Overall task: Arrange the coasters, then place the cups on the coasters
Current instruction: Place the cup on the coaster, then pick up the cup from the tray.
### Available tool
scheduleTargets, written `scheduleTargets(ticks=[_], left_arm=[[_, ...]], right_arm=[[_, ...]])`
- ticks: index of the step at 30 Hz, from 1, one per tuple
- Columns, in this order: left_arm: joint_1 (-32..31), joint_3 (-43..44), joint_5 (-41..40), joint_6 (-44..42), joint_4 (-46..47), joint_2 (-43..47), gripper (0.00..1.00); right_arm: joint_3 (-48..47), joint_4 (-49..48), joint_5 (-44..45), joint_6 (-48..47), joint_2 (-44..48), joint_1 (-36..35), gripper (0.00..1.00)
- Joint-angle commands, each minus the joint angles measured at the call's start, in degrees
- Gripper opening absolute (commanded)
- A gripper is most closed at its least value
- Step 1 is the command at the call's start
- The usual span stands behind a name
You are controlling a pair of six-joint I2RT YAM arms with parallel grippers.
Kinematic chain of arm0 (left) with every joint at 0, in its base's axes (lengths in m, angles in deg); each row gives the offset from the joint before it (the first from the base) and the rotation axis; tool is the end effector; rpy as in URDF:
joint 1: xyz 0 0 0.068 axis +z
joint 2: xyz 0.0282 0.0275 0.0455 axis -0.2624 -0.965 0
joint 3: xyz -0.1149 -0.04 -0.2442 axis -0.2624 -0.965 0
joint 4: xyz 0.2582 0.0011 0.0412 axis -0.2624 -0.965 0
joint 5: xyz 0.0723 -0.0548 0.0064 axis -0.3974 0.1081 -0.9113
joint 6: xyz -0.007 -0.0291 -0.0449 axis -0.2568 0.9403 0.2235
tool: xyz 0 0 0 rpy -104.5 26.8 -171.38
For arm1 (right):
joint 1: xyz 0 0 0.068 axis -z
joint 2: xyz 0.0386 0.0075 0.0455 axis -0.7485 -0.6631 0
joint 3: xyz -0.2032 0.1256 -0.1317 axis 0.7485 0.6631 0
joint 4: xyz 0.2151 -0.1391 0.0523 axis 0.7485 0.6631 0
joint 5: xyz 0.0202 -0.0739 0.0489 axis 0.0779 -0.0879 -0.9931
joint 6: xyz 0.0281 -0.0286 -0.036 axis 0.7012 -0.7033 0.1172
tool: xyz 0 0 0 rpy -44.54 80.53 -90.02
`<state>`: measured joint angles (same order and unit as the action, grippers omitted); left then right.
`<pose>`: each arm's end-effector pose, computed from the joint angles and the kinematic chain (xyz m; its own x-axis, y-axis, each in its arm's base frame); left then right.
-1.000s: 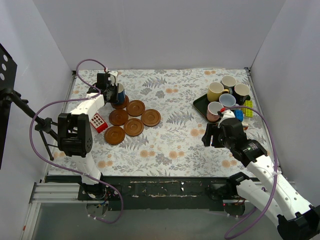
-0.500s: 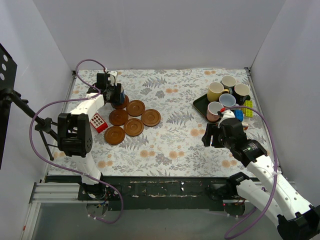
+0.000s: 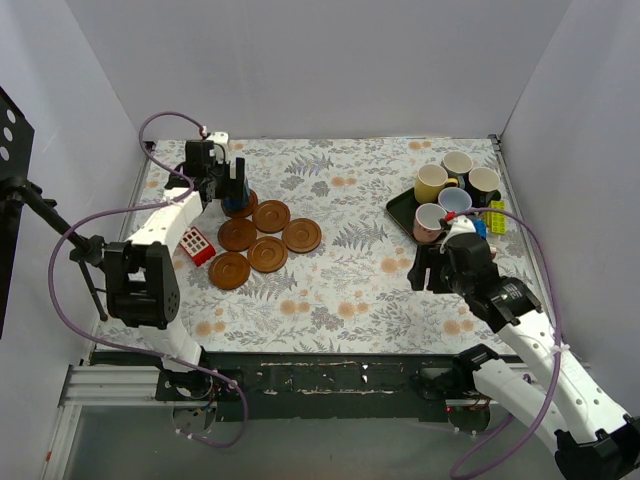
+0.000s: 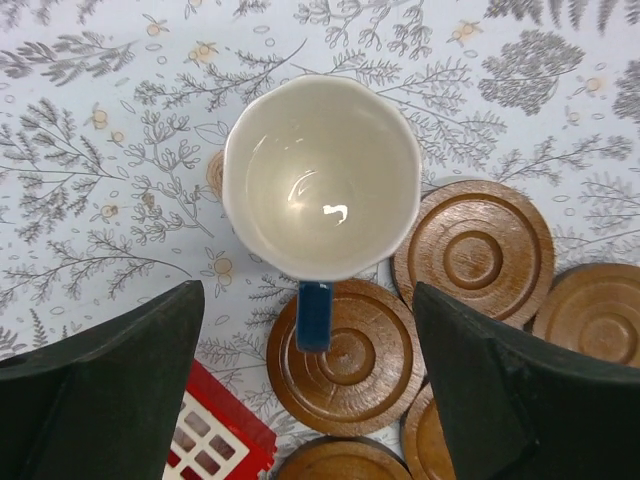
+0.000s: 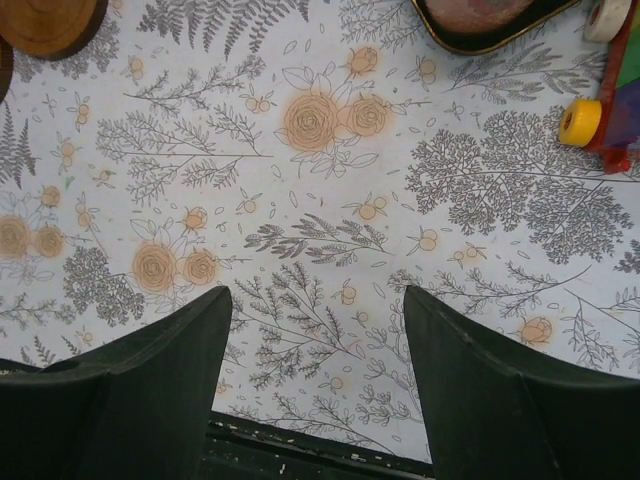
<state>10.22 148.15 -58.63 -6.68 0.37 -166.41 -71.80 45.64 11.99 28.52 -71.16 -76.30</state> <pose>0.3892 -0.0330 0.2619 -0.5873 -0.5240 -0.6169 -0.3281 0.8509 -0.4103 0.1382 0.0668 0.2750 -0.6420 0.0842 -0.7620 -0.1235 0.9696 0.2112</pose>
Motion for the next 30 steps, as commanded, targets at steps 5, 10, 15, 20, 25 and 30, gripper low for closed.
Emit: scheduleTargets(ticks=[5, 10, 15, 20, 25, 30], left_arm=[[-1.5, -2.8, -0.1, 4.3, 3.5, 19.0, 0.93], [-5.5, -9.9, -0.7, 11.4, 11.1, 29.3, 0.92], [-10.1, -18.1, -3.3, 11.7, 16.4, 33.0, 0.92], [-12.4, -20.2, -1.8, 13.0, 17.6, 31.5, 0.93], [-14.7, -21.3, -1.4, 12.7, 18.7, 30.6, 0.92], [-15.7, -21.6, -1.6, 12.6, 19.1, 30.1, 0.93]], right_arm=[[-17.7, 7.4, 11.2, -6.2, -4.1, -0.1, 0.78], [-26.5, 10.4, 13.8, -10.6, -16.7, 0.6, 0.78], [-33.2, 5.9, 10.0, -13.5, -25.5, 4.2, 0.78], [-38.7, 1.1, 9.9, -17.9, -34.9, 8.8, 0.78], [-42.3, -1.5, 8.0, -19.3, -41.2, 15.7, 0.73], [-45.9, -2.6, 9.6, -19.9, -46.5, 22.3, 0.66]])
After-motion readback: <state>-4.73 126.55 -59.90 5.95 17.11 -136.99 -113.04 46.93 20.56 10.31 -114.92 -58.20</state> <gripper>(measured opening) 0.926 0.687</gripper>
